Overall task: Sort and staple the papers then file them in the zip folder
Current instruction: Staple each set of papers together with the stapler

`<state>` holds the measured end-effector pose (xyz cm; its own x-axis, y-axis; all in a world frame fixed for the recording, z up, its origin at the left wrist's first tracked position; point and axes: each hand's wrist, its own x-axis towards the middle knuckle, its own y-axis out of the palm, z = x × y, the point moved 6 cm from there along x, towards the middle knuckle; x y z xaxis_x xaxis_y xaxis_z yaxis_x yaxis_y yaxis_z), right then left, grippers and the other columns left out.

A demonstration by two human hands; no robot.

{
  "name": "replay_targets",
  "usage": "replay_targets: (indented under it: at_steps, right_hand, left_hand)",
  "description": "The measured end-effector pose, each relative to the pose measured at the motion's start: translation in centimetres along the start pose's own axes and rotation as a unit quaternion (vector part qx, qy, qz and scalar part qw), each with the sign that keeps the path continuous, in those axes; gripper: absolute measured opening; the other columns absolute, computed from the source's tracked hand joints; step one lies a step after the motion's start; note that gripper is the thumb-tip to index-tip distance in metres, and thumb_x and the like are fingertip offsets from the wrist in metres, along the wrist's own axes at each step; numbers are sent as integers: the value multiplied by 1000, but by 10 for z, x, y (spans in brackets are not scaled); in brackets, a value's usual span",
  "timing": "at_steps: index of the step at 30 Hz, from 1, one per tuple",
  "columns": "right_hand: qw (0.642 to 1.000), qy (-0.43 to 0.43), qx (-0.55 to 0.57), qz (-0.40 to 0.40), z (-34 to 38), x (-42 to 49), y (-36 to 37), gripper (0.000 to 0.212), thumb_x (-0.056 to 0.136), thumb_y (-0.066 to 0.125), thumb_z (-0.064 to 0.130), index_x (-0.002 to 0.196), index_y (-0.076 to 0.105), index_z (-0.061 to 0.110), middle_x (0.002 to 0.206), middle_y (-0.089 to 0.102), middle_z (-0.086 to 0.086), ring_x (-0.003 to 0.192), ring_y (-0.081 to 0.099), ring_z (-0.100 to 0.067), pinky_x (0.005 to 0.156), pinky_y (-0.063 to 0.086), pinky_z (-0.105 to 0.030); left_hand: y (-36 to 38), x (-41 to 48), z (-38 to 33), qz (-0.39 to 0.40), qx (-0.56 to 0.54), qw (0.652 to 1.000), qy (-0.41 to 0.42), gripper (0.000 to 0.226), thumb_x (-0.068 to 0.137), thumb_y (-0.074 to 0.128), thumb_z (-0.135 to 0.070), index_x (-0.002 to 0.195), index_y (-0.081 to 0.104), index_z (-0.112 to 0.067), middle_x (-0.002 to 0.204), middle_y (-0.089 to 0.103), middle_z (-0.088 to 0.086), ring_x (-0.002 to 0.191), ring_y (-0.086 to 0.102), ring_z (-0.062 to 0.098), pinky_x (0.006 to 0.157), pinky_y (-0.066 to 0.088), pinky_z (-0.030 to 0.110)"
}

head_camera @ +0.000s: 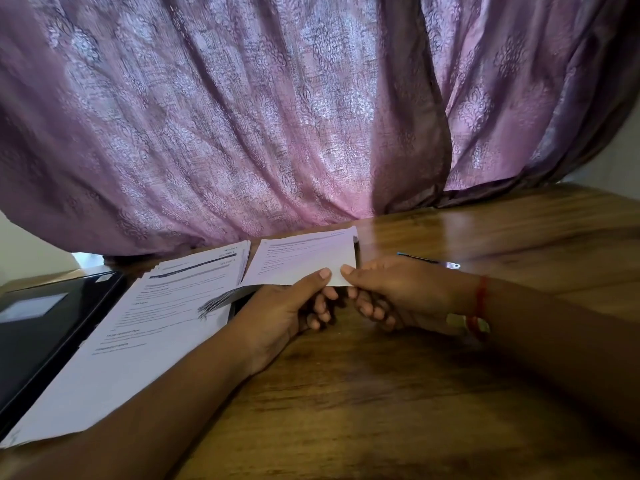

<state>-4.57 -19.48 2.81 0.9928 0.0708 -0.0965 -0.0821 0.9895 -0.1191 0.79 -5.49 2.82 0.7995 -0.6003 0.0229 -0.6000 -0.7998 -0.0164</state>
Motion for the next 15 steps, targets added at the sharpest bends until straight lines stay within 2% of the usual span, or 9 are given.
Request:
replay_targets:
  at_steps: [3,9,15]
  right_hand:
    - [1000,-14,-17,-8,1,0,1,36,101,47,43,80,54,14,55,50,2,42,41,-5,42,33,-18]
    - [999,-17,27,36,-2,1,-1,26,102,48,35,86,55,15,61,54,1,49,44,-5,45,36,-18]
    - [999,-40,10,24,-1,2,2,27,104,45,31,86,52,13,58,52,1,45,42,-5,43,35,-18]
  left_hand:
    - [0,0,0,-3,2,1000,-2,28,94,66,-31,75,76,-13,65,58,7,61,58,16,57,47,24]
    - [0,1,0,-4,-9,1000,-1,29,94,65,-31,73,76,-16,65,58,6,60,58,15,57,46,24]
    - [1,0,-2,0,-9,1000,10,30,95,64,-30,74,74,-12,64,56,8,59,58,18,53,47,23]
